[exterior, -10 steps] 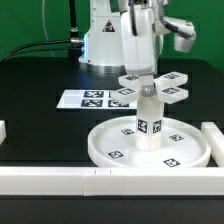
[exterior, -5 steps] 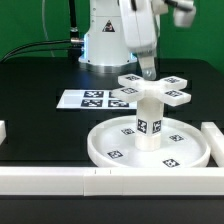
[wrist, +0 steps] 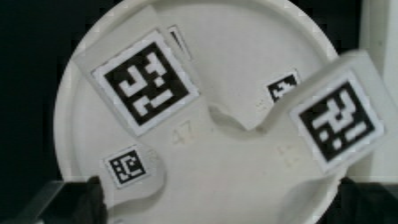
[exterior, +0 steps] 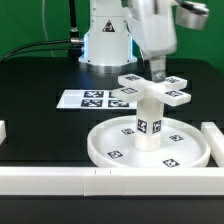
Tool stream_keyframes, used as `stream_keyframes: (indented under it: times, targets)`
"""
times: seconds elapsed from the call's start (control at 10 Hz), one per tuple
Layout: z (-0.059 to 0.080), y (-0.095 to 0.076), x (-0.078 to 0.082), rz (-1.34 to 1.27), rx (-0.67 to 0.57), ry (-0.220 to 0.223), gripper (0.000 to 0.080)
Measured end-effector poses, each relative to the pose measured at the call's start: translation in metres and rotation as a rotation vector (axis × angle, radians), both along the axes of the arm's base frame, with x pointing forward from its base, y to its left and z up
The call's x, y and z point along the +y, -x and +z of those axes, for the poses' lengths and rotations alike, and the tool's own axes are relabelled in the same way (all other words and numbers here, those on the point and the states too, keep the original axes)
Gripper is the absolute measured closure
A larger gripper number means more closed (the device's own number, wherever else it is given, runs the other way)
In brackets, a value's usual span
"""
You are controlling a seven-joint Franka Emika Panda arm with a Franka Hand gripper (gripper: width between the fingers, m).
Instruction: Assemble round table
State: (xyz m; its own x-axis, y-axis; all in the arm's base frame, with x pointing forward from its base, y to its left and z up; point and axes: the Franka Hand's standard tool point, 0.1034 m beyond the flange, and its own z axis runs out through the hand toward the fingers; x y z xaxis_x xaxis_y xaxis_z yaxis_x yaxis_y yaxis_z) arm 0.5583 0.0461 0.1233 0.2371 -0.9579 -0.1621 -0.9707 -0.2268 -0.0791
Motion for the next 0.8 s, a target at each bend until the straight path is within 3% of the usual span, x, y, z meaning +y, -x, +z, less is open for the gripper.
stream_keyframes:
  times: [0.2,0.6,0.8]
  targets:
    - [0.0035,-0.0021,0.0066,0.309,-0.031,0.021,0.0150]
    - [0.0022,-0.0016,0.0043,0.616,-0.086,0.028,0.0150]
    - [0.0013,-0.0029,0.0036,0.927,-0.117,0.061,0.0150]
